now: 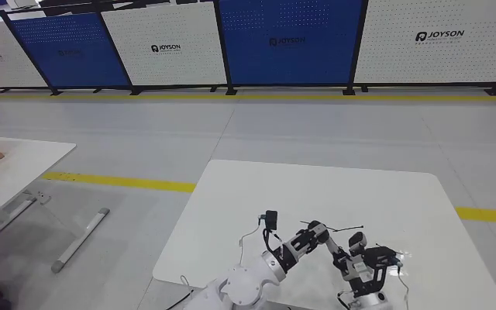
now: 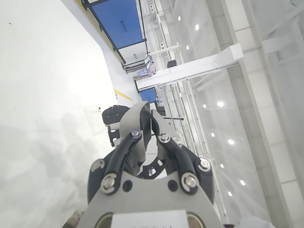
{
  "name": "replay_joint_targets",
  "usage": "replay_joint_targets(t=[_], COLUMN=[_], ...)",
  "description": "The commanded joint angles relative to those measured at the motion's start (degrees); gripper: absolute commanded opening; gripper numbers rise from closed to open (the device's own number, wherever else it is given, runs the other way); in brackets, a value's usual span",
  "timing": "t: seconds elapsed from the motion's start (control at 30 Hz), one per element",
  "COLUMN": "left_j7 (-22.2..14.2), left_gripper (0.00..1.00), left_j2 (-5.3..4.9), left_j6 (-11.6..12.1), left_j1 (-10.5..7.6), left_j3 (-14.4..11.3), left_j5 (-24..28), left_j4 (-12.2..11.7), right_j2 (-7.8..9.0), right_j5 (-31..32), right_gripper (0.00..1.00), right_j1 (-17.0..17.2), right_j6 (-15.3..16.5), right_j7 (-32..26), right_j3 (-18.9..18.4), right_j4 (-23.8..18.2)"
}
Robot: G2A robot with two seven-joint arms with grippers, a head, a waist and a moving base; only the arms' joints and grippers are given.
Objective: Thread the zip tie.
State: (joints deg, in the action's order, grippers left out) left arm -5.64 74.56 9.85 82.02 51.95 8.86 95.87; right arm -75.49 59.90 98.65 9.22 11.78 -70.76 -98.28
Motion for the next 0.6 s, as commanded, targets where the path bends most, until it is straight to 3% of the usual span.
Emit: replay_joint_targets(t=[0.0, 0.57], left_j7=[-0.1, 0.1], left_gripper=[0.0, 0.0], left_j2=[0.03, 0.47], left_j6=[-0.2, -3.1], left_j1=[-0.07, -1.2], left_j3=[-0.1, -1.3], left_j5=[-0.1, 0.5], left_j4=[-0.1, -1.4], right_j2=[0.05, 0.35], right_j5=[-0.4, -2.1], right_gripper=[0.26, 0.25], right_j1=[0.0, 0.0], right_j6=[1.0, 3.5], right_j7=[-0.3, -1.8], right_j3=[0.0, -0.1], right_j4=[-0.2, -0.6])
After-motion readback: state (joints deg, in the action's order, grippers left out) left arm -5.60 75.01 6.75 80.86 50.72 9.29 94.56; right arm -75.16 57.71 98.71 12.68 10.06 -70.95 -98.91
